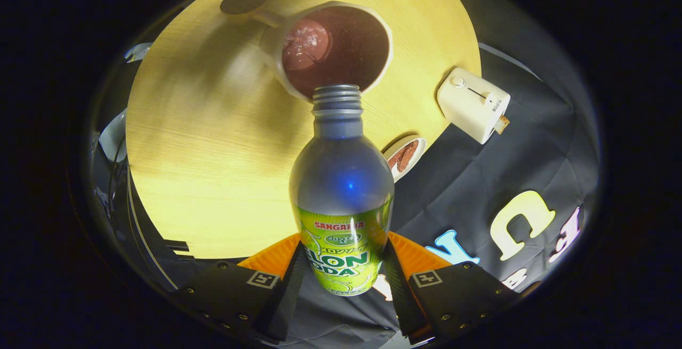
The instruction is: Take the bottle from table, then pour the juice into the cup, finally place the bottle on the coaster
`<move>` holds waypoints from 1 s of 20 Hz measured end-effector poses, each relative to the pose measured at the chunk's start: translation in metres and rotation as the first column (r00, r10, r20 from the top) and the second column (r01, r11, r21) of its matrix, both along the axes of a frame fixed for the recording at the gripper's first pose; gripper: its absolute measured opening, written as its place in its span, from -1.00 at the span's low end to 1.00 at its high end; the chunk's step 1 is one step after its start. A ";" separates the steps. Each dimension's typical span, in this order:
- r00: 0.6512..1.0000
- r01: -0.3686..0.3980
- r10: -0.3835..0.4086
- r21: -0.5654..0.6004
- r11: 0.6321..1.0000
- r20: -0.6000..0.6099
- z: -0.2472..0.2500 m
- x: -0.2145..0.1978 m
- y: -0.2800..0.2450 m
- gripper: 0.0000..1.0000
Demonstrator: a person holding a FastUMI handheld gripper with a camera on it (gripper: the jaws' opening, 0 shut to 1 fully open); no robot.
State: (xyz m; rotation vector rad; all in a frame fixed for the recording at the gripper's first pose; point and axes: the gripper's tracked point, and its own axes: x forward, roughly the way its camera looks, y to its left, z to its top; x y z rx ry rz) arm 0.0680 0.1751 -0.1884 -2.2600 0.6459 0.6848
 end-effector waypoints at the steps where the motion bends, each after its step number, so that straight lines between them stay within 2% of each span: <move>1: 1.000 -0.001 0.001 -0.006 1.000 0.003 0.001 0.001 0.000 0.50; 20: 1.000 -0.013 0.013 -0.032 0.999 0.006 0.008 0.003 0.001 0.51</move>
